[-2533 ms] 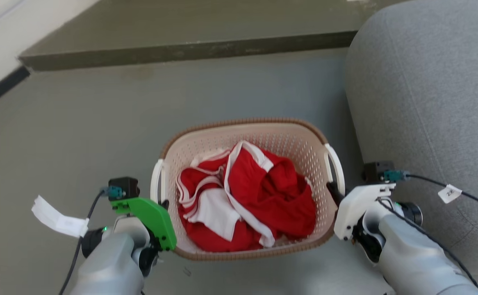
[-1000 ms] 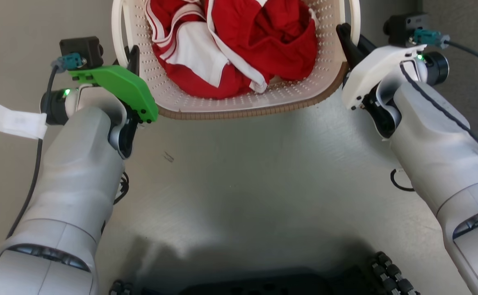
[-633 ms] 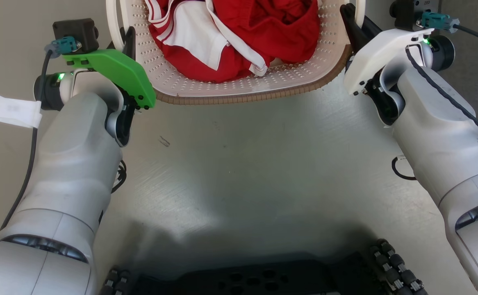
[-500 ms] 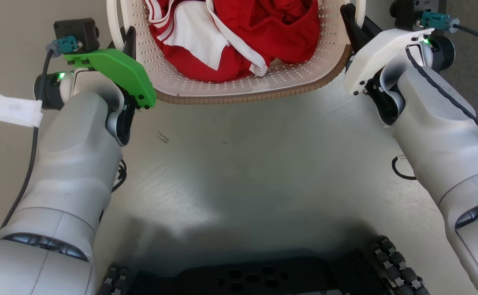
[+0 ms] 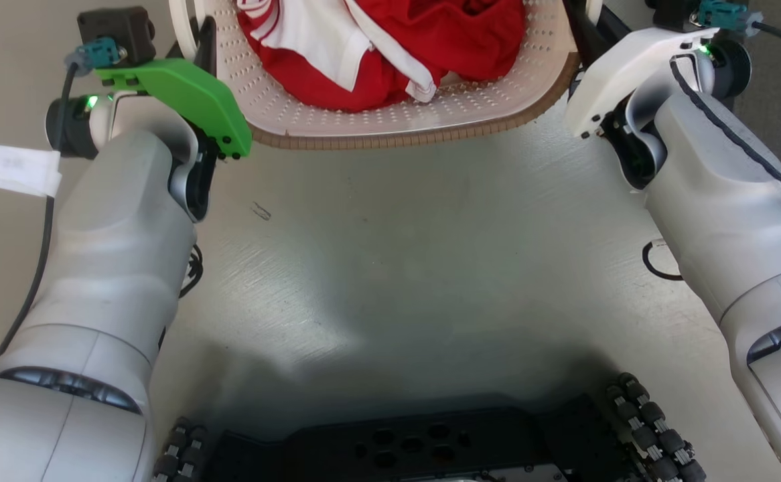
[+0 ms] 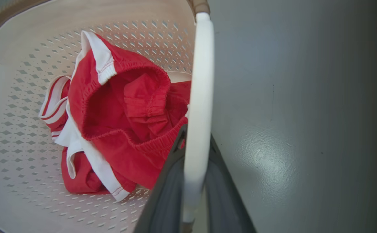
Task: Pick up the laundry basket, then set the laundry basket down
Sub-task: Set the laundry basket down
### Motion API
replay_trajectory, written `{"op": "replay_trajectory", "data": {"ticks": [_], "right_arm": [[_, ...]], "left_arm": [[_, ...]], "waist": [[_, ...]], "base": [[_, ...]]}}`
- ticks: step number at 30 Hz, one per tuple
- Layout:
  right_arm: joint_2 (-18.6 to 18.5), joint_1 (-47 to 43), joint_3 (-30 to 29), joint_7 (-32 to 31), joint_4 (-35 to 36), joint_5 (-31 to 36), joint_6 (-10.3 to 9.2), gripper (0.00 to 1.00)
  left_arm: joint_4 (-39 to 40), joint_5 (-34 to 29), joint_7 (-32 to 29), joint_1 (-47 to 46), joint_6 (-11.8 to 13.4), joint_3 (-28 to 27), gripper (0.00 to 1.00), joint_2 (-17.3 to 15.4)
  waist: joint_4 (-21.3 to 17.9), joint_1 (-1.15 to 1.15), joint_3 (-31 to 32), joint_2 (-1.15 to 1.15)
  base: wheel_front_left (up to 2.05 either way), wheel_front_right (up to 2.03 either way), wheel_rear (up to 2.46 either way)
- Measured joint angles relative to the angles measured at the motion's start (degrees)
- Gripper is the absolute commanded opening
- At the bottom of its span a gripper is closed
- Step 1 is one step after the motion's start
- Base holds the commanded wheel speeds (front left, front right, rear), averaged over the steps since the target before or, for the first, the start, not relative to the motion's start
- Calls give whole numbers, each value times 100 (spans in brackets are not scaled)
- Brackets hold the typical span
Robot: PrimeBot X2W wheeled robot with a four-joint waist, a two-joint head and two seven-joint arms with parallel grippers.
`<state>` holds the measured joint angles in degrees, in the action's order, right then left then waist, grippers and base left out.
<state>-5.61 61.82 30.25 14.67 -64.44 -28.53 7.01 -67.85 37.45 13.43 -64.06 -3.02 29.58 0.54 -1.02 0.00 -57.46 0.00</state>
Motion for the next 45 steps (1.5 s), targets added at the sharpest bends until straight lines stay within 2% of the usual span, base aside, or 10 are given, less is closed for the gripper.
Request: {"op": "replay_trajectory", "data": {"ticks": [20, 21, 22, 23, 24, 28, 45], "right_arm": [[25, 1, -33, 41, 11, 3, 4, 0], [27, -1, -24, 41, 21, 20, 5, 10], [25, -1, -13, 40, 58, 45, 5, 49], [23, -1, 2, 32, 99, 65, 12, 100], [18, -2, 1, 13, 126, 77, 11, 100], [-125, -18, -4, -2, 234, 87, 4, 100], [-141, -564, -120, -4, 601, 111, 4, 100]], "left_arm": [[-86, -38, 49, -83, -87, 13, 0, -1], [-103, -42, 48, -87, -101, 16, 0, -1], [-123, -42, 48, -89, -101, 18, 11, -2], [-145, -43, 48, -92, -101, 18, 43, -7], [-164, -49, 48, -97, -101, 23, 100, -23], [-207, -64, 49, -94, -103, 30, 100, -203], [-91, -83, 100, 174, -208, 0, 100, -271]], "waist": [[-1, 0, -5, 0], [0, 0, 0, 0], [1, 0, 5, 0], [1, 0, 12, 0], [2, 0, 18, 0], [6, 0, 84, 0], [-33, 0, 782, 0]], "base": [[0, 0, 0], [0, 0, 0], [0, 0, 0], [0, 0, 0], [0, 0, 0], [0, 0, 0], [0, 0, 0]]}}
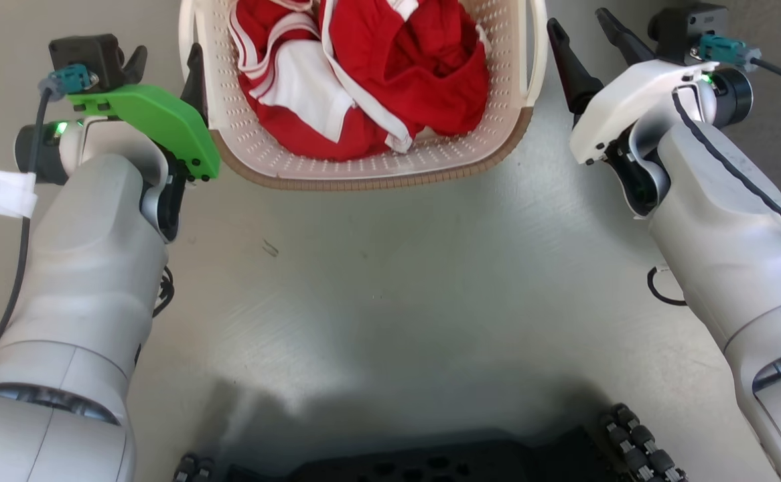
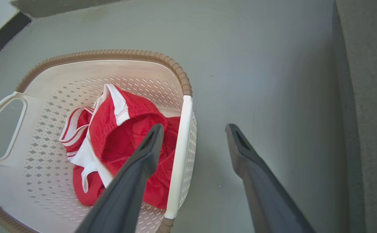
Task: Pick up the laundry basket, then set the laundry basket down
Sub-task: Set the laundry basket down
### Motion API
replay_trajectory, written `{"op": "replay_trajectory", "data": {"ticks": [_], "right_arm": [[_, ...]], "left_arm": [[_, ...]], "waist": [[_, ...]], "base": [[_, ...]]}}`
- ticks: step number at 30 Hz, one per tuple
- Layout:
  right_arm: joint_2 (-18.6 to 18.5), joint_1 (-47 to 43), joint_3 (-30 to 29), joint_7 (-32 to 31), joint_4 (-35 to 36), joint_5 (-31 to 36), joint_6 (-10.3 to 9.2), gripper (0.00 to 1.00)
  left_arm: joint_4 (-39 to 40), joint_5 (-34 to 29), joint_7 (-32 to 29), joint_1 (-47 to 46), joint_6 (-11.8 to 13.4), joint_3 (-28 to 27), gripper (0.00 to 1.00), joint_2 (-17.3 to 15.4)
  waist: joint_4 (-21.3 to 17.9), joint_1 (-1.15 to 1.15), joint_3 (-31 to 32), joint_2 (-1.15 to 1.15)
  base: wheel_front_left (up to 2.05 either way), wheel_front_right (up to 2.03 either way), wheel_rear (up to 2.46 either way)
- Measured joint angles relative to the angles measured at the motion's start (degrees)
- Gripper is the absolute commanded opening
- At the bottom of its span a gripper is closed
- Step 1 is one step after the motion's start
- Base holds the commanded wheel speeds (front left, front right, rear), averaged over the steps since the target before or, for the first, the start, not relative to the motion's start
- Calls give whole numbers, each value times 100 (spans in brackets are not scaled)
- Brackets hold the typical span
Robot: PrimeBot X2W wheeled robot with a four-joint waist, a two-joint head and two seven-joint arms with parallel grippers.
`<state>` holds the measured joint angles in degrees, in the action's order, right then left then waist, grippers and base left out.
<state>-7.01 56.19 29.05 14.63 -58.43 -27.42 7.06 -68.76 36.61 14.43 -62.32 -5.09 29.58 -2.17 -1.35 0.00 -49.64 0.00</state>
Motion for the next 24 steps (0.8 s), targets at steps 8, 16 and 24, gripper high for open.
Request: {"op": "replay_trajectory", "data": {"ticks": [8, 16, 24], "right_arm": [[-74, -413, -261, 0, 414, -1, 0, 100], [-99, -860, -599, -1, 913, 1, 0, 100], [-102, -1265, -871, 0, 1402, 100, -63, 100]], "left_arm": [[558, -130, 1, 349, 15, -177, 100, -118], [1190, -323, 0, 885, 138, -353, 100, -244], [2014, -634, 2, 1301, 375, -661, 100, -425]], "waist": [[6, 0, 487, 0], [-3, 0, 1093, 0], [-47, 0, 1653, 0]], "base": [[0, 0, 0], [0, 0, 0], [0, 0, 0]]}}
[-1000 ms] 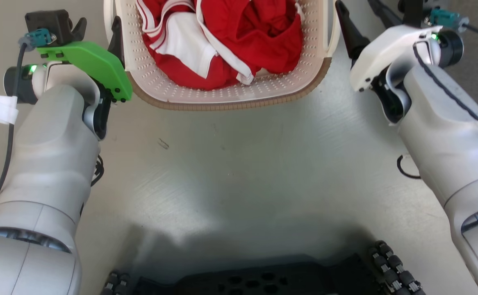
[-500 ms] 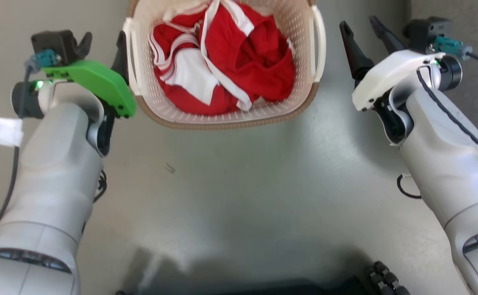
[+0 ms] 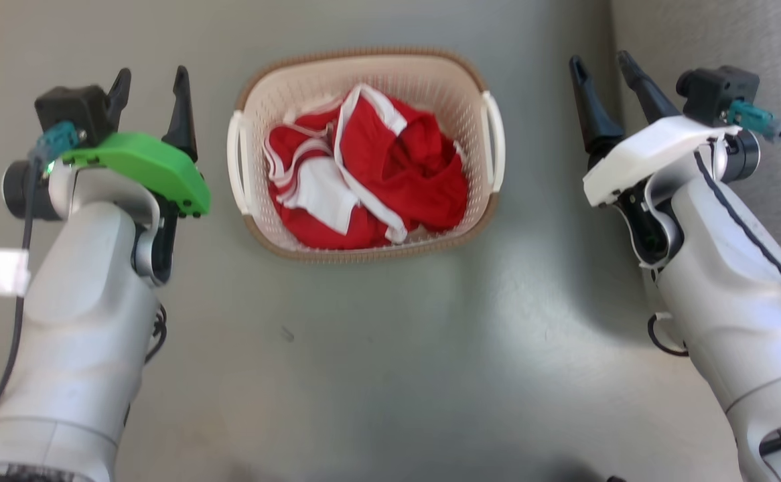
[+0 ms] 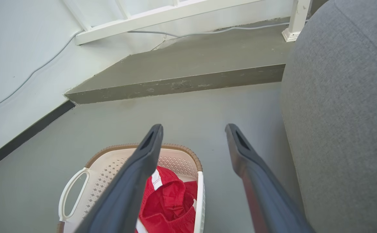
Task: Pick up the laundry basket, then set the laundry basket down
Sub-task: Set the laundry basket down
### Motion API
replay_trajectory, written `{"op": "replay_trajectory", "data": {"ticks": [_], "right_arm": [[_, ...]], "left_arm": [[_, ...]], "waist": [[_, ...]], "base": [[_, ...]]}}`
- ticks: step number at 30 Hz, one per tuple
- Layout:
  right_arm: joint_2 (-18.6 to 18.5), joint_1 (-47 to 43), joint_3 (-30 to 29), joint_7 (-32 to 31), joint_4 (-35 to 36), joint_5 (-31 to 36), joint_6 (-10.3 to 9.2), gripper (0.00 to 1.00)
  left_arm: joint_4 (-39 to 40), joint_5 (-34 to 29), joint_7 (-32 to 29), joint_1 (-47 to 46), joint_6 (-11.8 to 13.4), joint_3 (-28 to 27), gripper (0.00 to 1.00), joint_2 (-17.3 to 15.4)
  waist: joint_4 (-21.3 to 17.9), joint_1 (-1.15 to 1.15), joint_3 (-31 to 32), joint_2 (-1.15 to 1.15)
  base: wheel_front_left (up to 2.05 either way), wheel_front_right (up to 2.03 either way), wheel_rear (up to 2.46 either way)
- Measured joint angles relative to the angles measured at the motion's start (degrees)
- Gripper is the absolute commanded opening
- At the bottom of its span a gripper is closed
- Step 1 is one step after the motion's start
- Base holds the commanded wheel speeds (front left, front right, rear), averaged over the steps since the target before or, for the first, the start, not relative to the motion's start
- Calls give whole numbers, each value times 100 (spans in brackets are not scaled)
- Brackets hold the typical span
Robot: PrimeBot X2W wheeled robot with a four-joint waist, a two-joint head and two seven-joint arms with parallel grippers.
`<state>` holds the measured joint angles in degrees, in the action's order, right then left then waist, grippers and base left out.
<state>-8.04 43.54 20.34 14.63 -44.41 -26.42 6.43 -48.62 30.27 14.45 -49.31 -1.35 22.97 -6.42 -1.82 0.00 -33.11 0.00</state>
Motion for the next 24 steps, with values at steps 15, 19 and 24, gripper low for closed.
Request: {"op": "replay_trajectory", "data": {"ticks": [15, 19, 24], "right_arm": [[74, -1151, -458, -1, 910, 350, -213, 100], [75, -1504, -542, -1, 1194, 557, -303, 100], [86, -1906, -582, -1, 1445, 682, -389, 100]], "left_arm": [[1496, -471, 5, 1434, 320, -527, 100, -42], [1980, -669, 5, 1920, 392, -687, 100, -57], [2297, -754, 5, 2524, 449, -809, 100, -74]], "waist": [[-133, 0, 1234, 0], [-167, 0, 1649, 0], [-205, 0, 2064, 0]], "base": [[0, 0, 0], [0, 0, 0], [0, 0, 0]]}}
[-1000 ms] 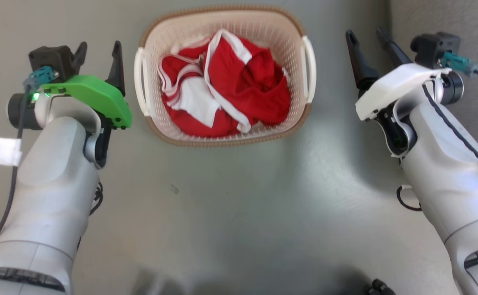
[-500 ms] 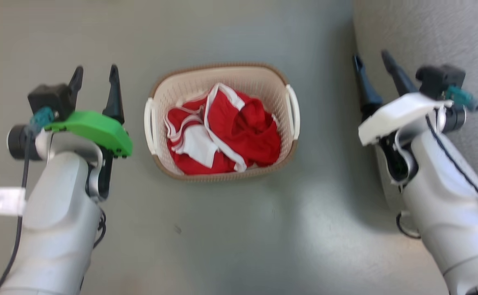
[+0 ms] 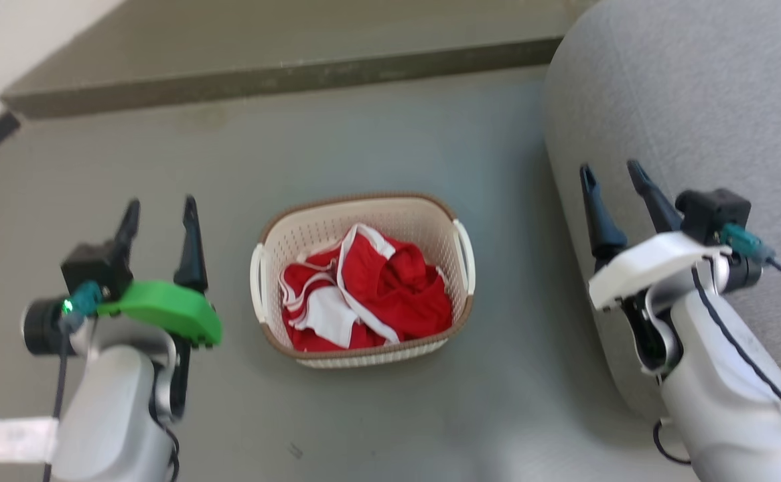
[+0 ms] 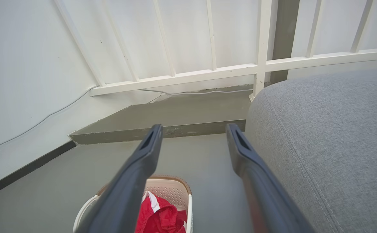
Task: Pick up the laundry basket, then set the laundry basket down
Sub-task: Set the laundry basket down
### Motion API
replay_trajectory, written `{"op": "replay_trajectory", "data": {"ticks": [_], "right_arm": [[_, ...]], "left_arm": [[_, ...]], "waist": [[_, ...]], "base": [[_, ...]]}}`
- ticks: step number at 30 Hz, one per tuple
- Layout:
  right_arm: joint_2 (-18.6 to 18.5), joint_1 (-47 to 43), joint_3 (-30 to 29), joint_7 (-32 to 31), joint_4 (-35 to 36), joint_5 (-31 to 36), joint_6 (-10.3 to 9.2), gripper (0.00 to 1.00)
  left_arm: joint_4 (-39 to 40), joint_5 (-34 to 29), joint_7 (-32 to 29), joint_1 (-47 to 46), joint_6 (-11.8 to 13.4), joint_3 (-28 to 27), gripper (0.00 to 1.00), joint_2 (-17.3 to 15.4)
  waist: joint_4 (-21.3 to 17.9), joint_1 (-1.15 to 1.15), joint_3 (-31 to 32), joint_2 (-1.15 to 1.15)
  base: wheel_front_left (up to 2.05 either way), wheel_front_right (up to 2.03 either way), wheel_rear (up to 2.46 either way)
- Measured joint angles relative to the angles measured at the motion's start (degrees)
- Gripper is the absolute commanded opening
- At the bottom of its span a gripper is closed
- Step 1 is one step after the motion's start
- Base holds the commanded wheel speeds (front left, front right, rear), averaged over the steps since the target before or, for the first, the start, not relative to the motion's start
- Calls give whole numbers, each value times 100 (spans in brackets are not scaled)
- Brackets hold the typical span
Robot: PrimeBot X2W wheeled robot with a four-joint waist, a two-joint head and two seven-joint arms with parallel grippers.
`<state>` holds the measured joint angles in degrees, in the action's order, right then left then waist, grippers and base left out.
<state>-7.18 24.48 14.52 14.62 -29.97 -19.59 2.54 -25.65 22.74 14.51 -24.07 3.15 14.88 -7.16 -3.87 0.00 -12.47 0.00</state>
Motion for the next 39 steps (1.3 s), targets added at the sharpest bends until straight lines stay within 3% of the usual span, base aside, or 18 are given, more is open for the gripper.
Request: {"op": "replay_trajectory", "data": {"ticks": [15, 39], "right_arm": [[-37, -1342, -74, -2, 603, 326, -272, 100], [-143, -2224, 49, -2, 1368, 623, -519, 100]], "left_arm": [[824, -199, 0, 1646, 143, 19, 100, 53], [1718, -339, -1, 2681, 242, -8, 100, 216]], "waist": [[-93, 0, 1142, 0], [-34, 0, 1432, 0]], "base": [[0, 0, 0], [0, 0, 0]]}}
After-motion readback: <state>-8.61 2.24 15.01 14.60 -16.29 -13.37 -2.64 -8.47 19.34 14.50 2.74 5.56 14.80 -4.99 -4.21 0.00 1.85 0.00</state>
